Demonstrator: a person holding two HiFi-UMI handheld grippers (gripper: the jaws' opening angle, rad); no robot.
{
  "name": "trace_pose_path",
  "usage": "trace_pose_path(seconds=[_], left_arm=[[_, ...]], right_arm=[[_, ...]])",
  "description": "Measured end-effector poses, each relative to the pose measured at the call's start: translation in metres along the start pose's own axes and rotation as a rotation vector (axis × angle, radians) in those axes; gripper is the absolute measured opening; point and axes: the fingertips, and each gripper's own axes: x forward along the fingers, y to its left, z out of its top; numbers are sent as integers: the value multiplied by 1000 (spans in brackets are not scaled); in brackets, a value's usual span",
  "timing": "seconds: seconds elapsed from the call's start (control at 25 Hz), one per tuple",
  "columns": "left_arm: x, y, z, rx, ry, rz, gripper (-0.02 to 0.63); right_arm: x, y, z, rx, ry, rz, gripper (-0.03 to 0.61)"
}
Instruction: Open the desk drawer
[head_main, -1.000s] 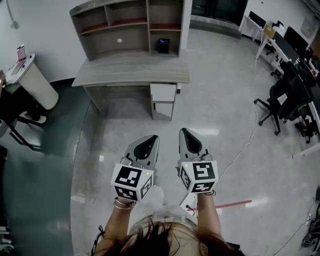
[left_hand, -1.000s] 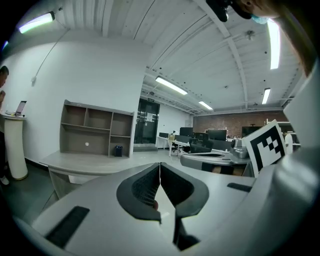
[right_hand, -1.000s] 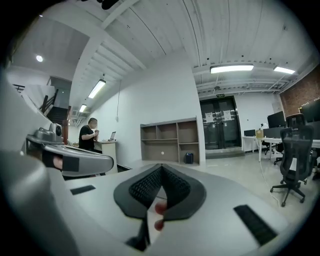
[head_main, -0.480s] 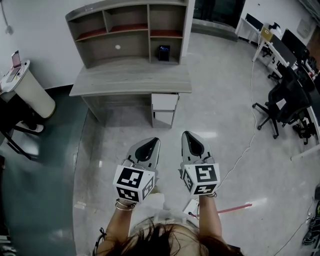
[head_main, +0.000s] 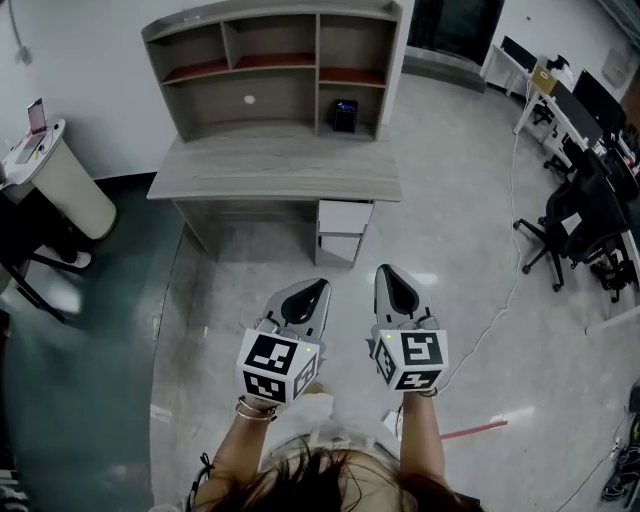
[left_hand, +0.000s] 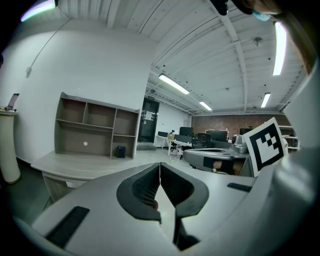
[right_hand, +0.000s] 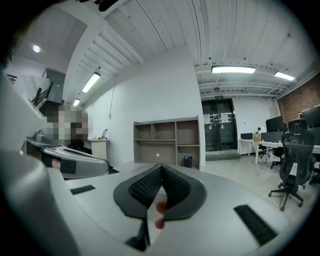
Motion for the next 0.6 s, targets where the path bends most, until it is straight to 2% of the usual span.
trace_pose_path(seconds=[0.6], left_arm=[[23, 43, 4, 2, 5, -13, 12]], right_arm=[[49, 0, -1, 42, 5, -6, 20]])
